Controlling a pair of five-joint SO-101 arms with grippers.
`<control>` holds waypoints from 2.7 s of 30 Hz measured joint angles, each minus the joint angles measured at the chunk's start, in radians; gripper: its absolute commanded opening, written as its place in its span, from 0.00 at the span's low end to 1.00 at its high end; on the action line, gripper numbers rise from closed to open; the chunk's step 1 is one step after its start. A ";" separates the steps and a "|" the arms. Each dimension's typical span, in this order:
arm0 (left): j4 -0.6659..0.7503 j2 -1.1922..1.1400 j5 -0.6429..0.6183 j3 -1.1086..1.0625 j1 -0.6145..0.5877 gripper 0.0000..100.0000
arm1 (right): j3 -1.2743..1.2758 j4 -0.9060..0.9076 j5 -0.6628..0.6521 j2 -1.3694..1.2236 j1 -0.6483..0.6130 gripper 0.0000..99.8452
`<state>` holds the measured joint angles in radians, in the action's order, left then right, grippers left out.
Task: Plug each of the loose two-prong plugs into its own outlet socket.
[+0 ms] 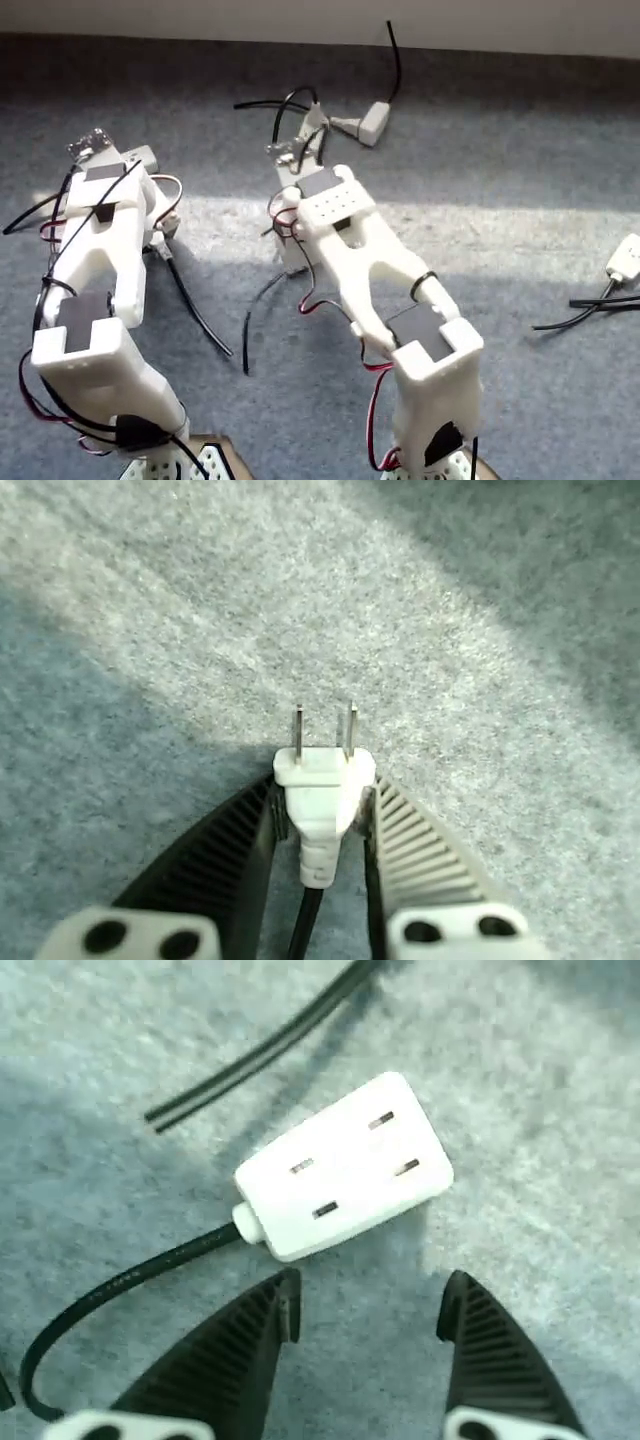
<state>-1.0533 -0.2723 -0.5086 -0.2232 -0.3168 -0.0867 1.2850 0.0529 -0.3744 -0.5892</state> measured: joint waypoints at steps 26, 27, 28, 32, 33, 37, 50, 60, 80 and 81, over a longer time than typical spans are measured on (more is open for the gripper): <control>-0.025 0.041 0.000 0.117 0.017 0.01 | -0.637 0.388 0.002 -0.006 0.230 0.23; -0.046 0.063 0.014 0.149 0.040 0.01 | -0.677 0.405 0.002 -0.003 0.264 0.23; -0.066 0.086 0.040 0.181 0.066 0.01 | -0.709 0.414 0.002 -0.002 0.304 0.23; -0.130 0.204 0.284 0.299 0.239 0.01 | -0.798 0.422 0.002 -0.002 0.470 0.23; -0.140 0.235 0.358 0.318 0.282 0.01 | -0.813 0.423 0.002 -0.002 0.514 0.23; -0.147 0.339 0.605 0.344 0.393 0.01 | -0.845 0.423 0.041 -0.002 0.641 0.23; -0.083 0.390 0.674 0.114 0.552 0.01 | -0.845 0.391 0.298 -0.003 0.655 0.23; 0.408 0.758 0.453 -0.399 0.786 0.01 | -0.845 0.391 0.347 -0.003 0.680 0.23; 1.031 1.284 0.453 -1.063 0.760 0.01 | -0.845 0.430 0.196 0.112 0.482 0.08; 1.046 1.269 0.457 -1.063 0.760 0.01 | -0.845 0.433 0.183 0.123 0.470 0.08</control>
<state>-0.0069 0.9966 -0.0514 -1.2866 0.4427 -0.9321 1.7177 0.2355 -0.2516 -0.1197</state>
